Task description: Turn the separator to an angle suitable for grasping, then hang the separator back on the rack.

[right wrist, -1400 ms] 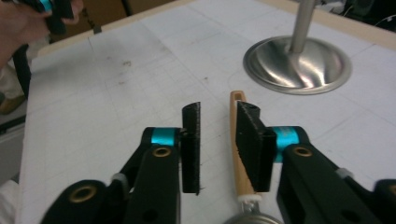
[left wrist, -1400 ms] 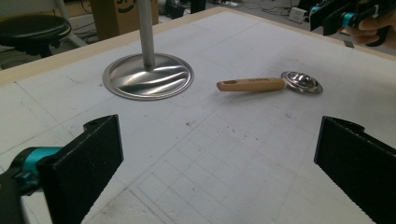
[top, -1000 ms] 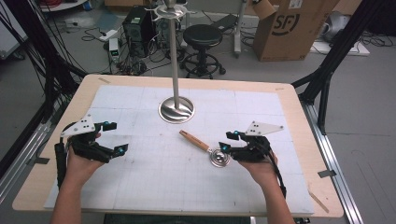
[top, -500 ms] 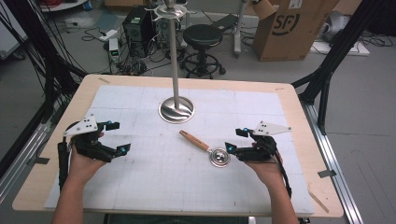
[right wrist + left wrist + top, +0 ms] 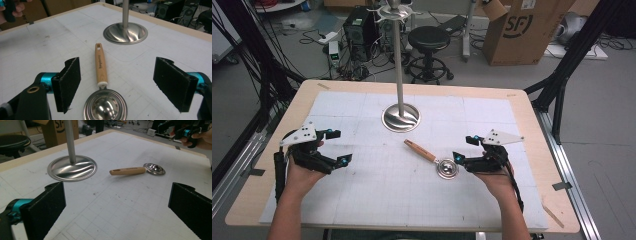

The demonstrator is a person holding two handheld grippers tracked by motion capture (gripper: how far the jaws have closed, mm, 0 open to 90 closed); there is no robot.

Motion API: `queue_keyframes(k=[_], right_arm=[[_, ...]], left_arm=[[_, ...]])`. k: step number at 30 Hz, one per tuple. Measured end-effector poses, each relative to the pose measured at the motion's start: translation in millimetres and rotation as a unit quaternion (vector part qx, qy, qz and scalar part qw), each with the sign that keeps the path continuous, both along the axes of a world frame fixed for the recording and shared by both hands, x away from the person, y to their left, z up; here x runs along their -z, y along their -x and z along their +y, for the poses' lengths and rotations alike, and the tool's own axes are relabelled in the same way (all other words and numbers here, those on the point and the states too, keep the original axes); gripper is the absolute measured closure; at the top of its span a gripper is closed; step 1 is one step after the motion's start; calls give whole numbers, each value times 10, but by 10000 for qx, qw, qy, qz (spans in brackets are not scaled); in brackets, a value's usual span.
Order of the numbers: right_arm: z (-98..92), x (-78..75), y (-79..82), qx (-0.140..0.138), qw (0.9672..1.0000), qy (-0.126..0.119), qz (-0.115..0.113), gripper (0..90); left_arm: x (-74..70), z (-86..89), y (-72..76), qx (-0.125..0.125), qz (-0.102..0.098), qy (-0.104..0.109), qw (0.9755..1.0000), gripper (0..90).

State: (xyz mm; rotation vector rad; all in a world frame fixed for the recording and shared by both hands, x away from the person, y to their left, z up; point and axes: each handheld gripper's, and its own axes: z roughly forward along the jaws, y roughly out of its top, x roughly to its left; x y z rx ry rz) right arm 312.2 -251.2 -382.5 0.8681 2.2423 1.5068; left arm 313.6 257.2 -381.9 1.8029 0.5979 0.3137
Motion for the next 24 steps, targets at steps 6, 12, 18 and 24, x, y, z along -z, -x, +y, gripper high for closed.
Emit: queue_keyframes(k=[6, 12, 18, 24], right_arm=[[22, 37, -4, -6, 9999, 89, 69, 208], [76, 55, -19, -12, 9997, 221, 129, 207], [108, 72, -43, 4, 9993, 327, 193, 207], [205, 113, -111, -102, 9976, 576, 382, 211]], left_arm=[[1, -25, 1, -29, 12, -86, 10000, 18], [-8, 29, -8, -61, 2, 31, 10000, 18], [-1, 26, -17, -66, 29, 15, 10000, 18], [-2, -10, -3, -41, 19, -28, 10000, 18]])
